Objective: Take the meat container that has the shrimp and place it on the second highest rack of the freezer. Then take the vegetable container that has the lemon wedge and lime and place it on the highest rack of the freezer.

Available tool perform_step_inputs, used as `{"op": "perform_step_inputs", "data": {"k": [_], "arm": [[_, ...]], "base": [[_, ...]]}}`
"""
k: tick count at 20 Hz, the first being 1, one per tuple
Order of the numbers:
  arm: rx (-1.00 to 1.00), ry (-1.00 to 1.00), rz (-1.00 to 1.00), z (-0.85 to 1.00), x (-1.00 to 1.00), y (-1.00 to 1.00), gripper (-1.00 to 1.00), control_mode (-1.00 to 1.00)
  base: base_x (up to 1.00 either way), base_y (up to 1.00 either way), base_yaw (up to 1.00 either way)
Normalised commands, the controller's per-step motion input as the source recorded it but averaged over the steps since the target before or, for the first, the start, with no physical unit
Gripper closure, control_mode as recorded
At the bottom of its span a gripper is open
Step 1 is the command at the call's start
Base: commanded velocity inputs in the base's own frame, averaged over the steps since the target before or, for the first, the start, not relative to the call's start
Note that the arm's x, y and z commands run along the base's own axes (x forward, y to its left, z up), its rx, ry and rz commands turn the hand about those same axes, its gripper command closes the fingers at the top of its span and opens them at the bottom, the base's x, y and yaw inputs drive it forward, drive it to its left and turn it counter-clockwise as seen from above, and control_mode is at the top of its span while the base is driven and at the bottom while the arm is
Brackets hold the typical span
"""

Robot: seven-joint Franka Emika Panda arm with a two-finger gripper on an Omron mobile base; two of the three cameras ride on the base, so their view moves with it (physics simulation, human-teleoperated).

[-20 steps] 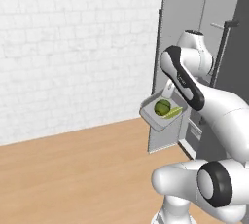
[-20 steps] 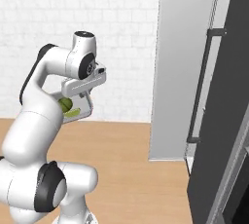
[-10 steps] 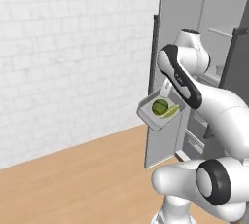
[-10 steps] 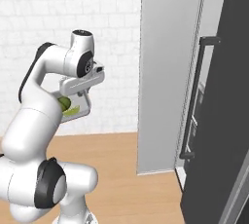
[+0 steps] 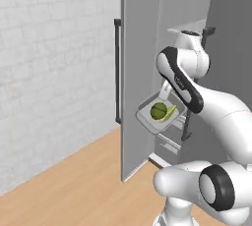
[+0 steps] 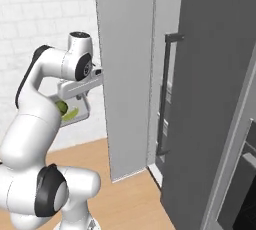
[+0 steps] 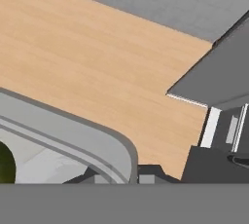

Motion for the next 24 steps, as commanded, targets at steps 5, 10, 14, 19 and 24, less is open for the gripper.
{"op": "perform_step_inputs", "data": {"k": [5, 10, 14, 19, 24], "arm": [[0.0, 0.0, 0.0, 0.0, 0.0, 0.0, 1.0, 1.0], [0.0, 0.0, 0.0, 0.0, 0.0, 0.0, 1.0, 1.0], [0.0, 0.0, 0.0, 0.0, 0.0, 0.0, 1.0, 1.0], [0.0, 0.0, 0.0, 0.0, 0.0, 0.0, 1.0, 1.0], [0.0, 0.0, 0.0, 0.0, 0.0, 0.0, 1.0, 1.0]], "base": [[0.14, 0.52, -0.66], [0.16, 0.5, -0.67], [0.09, 0.4, -0.64], [0.1, 0.43, -0.58], [0.13, 0.66, -0.54]]}}
